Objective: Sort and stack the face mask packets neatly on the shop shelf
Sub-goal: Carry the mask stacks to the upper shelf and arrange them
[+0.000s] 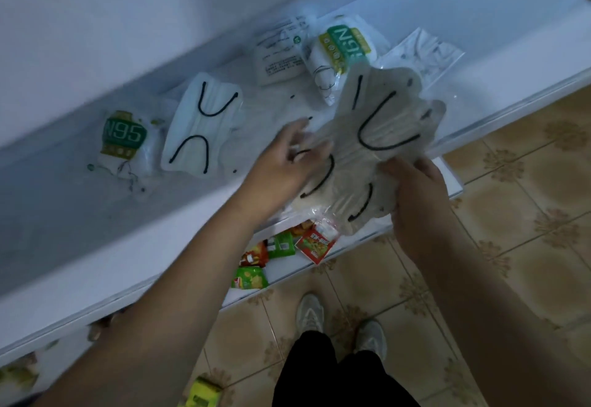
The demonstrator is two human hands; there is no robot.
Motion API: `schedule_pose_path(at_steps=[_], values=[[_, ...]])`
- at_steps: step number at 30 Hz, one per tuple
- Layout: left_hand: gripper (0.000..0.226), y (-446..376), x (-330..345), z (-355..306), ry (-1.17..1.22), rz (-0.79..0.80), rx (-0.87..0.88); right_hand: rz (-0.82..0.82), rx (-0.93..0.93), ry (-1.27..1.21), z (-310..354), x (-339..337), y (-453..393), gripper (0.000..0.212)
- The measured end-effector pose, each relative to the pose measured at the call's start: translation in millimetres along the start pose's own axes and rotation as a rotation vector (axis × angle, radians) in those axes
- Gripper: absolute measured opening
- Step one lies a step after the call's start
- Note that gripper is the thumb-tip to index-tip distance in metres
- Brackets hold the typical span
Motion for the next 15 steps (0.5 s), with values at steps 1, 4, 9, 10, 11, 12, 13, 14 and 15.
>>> schedule_pose_path(at_steps=[1,4,9,10,11,12,13,14,15], values=[[0.04,11,12,-5,0.101,0.057,-0.01,0.036,0.007,-0.038,11,-1,7,0.019],[0.033,43,37,-28,0.15,0.081,0.01,0.096,-0.045,0.032,47,-12,36,0.025],[0.022,112,80,-83,0.156,0.249,-0.084,0.039,-0.033,0.068,104,-60,109,0.027],[0.026,128,89,-96,0.152,0.311,-0.103,0.064,-0.023,0.043,115,-64,126,0.028],[0.029,142,94,-111,0.148,0.354,-0.1,0.088,-0.028,0.023,128,-66,141,0.028],[0.027,152,95,-127,0.149,0.372,-0.079,0.11,-0.046,0.016,143,-64,155,0.028],[0.021,162,90,-143,0.157,0.365,-0.059,0.128,-0.071,0.025,159,-59,167,0.03],[0.017,170,81,-159,0.156,0.348,-0.036,0.146,-0.103,0.052,177,-50,178,0.035],[0.016,176,68,-175,0.137,0.32,-0.009,0.169,-0.141,0.086,197,-38,188,0.04]])
Point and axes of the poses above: each hand's wrist, its own y-axis away from the middle knuckle, its own x-axis out of the palm, z = x × y, the point moved 7 cm from there along -y, towards the middle knuckle, and after that the axes turned 2 degrees about y, right-handed, at the moved point
